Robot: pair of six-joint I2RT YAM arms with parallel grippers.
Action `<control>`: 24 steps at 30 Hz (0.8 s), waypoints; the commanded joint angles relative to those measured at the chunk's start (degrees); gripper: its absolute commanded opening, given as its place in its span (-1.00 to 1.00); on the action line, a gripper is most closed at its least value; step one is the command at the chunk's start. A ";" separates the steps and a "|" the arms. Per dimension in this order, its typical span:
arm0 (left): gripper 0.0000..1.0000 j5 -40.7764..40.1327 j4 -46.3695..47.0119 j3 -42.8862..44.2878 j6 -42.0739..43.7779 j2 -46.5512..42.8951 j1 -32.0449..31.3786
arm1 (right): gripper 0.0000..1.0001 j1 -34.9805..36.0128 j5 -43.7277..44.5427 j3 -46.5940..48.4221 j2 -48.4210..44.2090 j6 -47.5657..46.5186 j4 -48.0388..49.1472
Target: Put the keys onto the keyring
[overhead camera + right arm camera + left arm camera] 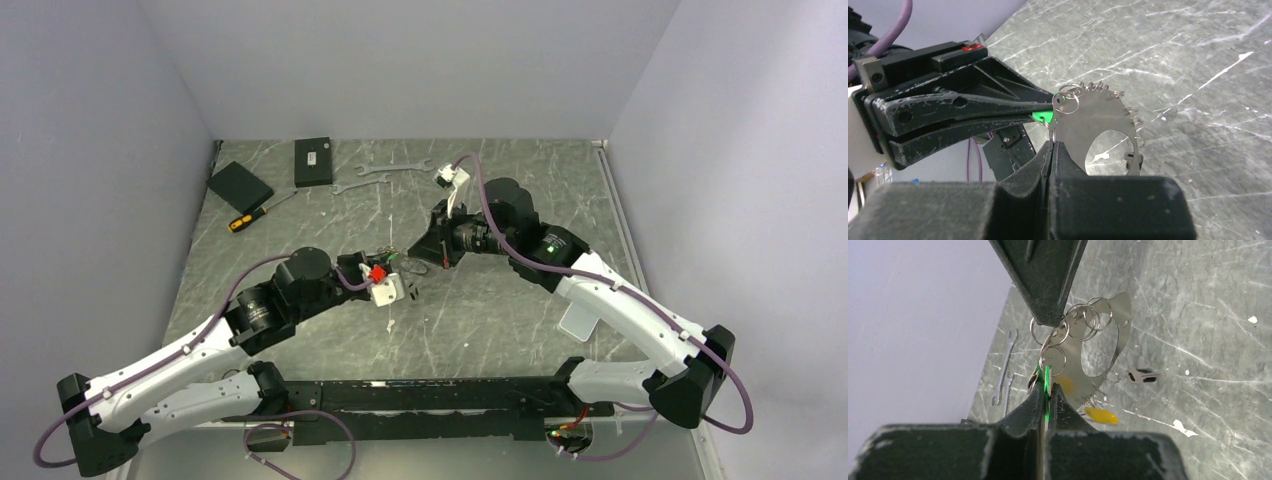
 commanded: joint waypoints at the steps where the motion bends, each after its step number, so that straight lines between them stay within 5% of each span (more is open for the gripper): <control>1: -1.00 -4.65 0.26 2.81 1.61 -1.92 0.18 | -1.00 -0.38 -4.82 2.09 -0.66 -3.13 0.40; 11: -1.00 -0.61 -2.17 6.08 1.22 -1.75 0.18 | -1.00 -0.37 -3.64 2.20 3.02 -1.14 0.52; 13: -1.00 0.17 -2.60 7.04 1.23 -1.68 0.18 | -0.70 -0.40 -3.03 2.74 3.87 -1.43 -0.35; 15: -1.00 0.46 -2.70 8.01 1.27 -1.61 0.18 | -0.07 -0.43 -1.29 2.78 3.91 -1.51 -0.61; 17: -1.00 0.47 -3.09 9.08 1.66 -1.31 0.15 | 0.27 -0.45 1.79 2.33 3.14 -1.60 -0.34; 24: -1.00 -0.83 -3.32 9.97 3.23 0.05 0.18 | 0.47 -0.48 9.18 -3.90 -4.53 -3.80 6.67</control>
